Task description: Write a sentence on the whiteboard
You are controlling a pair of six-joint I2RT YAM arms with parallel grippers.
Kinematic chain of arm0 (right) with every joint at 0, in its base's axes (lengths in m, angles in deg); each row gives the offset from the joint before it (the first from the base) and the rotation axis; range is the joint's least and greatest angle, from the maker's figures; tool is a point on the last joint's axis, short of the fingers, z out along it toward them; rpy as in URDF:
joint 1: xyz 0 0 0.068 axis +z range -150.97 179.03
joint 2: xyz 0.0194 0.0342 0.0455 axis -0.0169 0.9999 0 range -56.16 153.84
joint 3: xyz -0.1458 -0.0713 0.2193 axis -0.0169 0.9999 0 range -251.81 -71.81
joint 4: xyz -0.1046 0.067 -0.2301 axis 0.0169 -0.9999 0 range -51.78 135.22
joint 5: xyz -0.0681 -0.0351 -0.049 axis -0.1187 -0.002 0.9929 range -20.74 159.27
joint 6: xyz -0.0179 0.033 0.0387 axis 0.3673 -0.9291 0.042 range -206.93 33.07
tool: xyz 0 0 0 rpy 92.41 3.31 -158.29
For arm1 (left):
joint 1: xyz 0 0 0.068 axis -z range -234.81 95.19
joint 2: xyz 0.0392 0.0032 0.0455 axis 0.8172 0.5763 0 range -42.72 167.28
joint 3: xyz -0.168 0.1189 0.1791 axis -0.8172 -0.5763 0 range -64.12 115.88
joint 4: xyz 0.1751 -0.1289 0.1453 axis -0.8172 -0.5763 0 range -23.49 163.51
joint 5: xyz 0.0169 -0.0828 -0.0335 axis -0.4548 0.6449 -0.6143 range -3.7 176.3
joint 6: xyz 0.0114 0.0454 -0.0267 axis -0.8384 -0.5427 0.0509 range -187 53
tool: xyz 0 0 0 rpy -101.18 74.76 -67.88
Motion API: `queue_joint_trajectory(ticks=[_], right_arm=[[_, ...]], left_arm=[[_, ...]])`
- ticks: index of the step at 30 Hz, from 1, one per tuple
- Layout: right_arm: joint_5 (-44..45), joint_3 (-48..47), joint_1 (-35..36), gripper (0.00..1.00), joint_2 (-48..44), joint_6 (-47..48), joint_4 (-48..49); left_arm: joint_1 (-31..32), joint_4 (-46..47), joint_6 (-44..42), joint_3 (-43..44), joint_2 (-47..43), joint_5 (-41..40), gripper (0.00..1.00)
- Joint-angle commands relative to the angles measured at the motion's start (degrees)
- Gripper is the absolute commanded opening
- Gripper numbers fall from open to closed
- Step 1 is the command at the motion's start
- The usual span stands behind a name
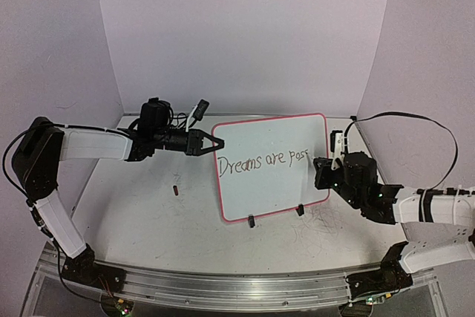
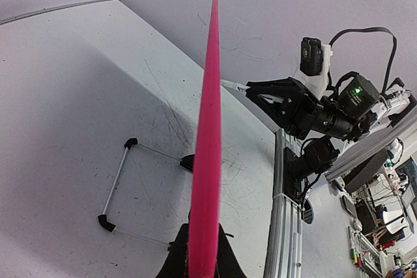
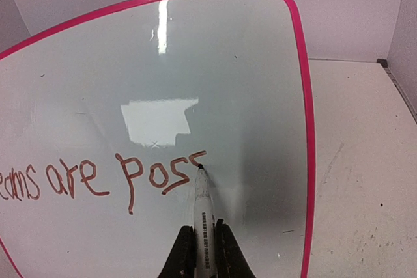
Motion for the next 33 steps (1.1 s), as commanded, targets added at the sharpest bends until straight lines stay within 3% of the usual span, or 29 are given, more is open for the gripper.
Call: queue_joint_trajectory(ticks=[1, 33], right_arm=[[2.62, -0.19, -0.19, 0.00, -0.97, -1.38, -1.74], [0.14, -0.25, 1.75, 0.00, -0.87, -2.20, -2.13]], left_arm=[[0.16, -1.78, -1.25, 0.93, -1.42, -1.87, 0.00], [0.16, -1.84, -1.37, 0.81, -1.65, -1.97, 0.00]])
